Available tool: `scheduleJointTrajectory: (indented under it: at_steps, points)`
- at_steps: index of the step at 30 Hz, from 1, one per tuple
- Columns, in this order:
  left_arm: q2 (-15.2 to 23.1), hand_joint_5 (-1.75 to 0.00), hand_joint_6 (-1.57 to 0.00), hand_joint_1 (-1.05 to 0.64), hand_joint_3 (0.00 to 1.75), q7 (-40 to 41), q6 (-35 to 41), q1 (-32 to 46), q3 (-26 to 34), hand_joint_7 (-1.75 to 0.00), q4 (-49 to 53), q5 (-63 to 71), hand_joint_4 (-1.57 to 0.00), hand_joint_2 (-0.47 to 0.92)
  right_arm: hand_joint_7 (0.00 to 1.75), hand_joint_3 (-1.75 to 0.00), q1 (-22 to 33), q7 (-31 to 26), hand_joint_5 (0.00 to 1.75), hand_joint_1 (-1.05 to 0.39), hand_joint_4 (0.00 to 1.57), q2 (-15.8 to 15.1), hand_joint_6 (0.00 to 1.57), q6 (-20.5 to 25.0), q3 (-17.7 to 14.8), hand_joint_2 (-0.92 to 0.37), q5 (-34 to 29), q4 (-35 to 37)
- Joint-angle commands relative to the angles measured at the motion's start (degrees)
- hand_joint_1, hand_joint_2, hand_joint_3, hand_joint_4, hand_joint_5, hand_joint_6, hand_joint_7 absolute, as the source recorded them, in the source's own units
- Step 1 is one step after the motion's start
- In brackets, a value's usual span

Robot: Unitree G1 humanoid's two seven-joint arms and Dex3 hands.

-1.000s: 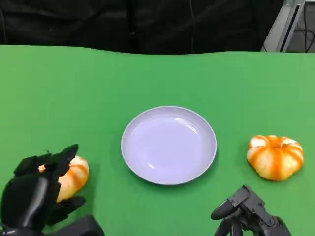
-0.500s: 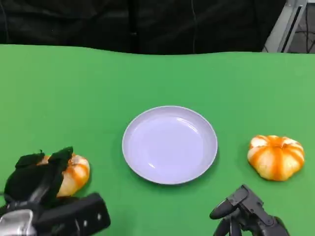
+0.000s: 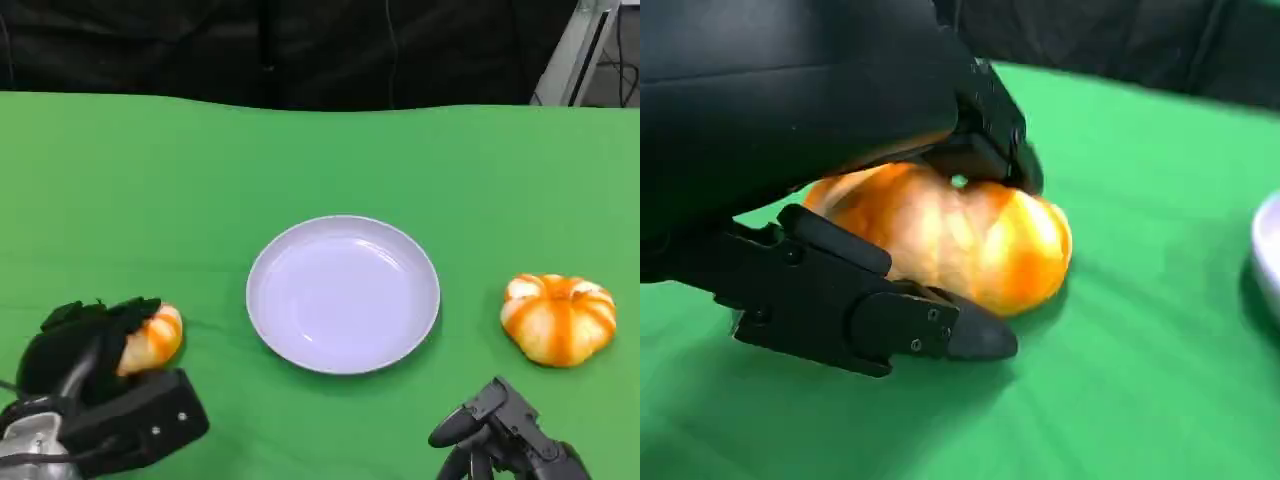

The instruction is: Grasp the bread from the table and place it into the plate.

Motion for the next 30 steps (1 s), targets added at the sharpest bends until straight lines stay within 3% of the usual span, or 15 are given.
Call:
scheduleJointTrajectory:
  at_steps: [1, 5, 12, 19, 23, 30]
  points:
    - [1.8, -1.71, -0.76, -0.23, 1.19, 6.58, -6.65, -0.75, -0.15, -1.62, 5.19, -1.55, -0.93, 0.55, 1.75, -1.16, 0.02, -0.31, 1.75, -0.08, 0.36, -0.34, 0.16, -0.22, -0.43, -0.92, 0.15, -0.11]
    - [2.45, -1.74, -0.69, -0.29, 1.25, 9.52, -9.62, -0.79, -0.72, -1.74, 5.61, -1.71, -0.9, 0.52, 1.75, -1.17, -0.1, -0.44, 1.75, -0.07, 0.36, -0.1, 0.16, 0.17, -0.23, -0.92, 0.0, -0.29]
    - [3.81, -1.75, -0.65, -0.25, 1.35, 14.94, -14.74, 1.91, -0.49, -1.73, 0.64, -1.34, -0.86, 0.41, 1.75, -1.17, -0.44, -1.17, 1.75, -0.07, 0.37, 0.38, 0.16, 0.55, 0.05, -0.92, -0.87, -0.28]
    - [3.73, -1.75, -0.65, -0.23, 1.36, 16.16, -16.27, 2.88, -0.26, -1.73, -1.01, -1.78, -0.85, 0.39, 1.75, -1.18, -0.48, -1.15, 1.75, -0.06, 0.36, 0.44, 0.16, 0.51, 0.1, -0.92, -0.72, -0.19]
    - [0.86, -1.75, -0.63, -0.23, 1.4, 20.56, -22.62, 2.29, -2.14, -1.71, -8.12, 0.19, -0.81, 0.42, 1.75, -1.18, -0.49, -1.19, 1.75, -0.06, 0.36, 0.26, 0.16, 0.17, 0.15, -0.92, -0.97, -0.03]
    - [-3.8, -1.75, -0.64, -0.25, 1.51, 22.6, -22.76, -3.68, -5.17, -1.74, -5.49, 3.25, -0.85, 0.38, 1.75, -1.19, -0.72, -0.84, 1.75, -0.06, 0.36, 0.07, 0.15, -0.35, 0.22, -0.92, -0.54, 0.52]
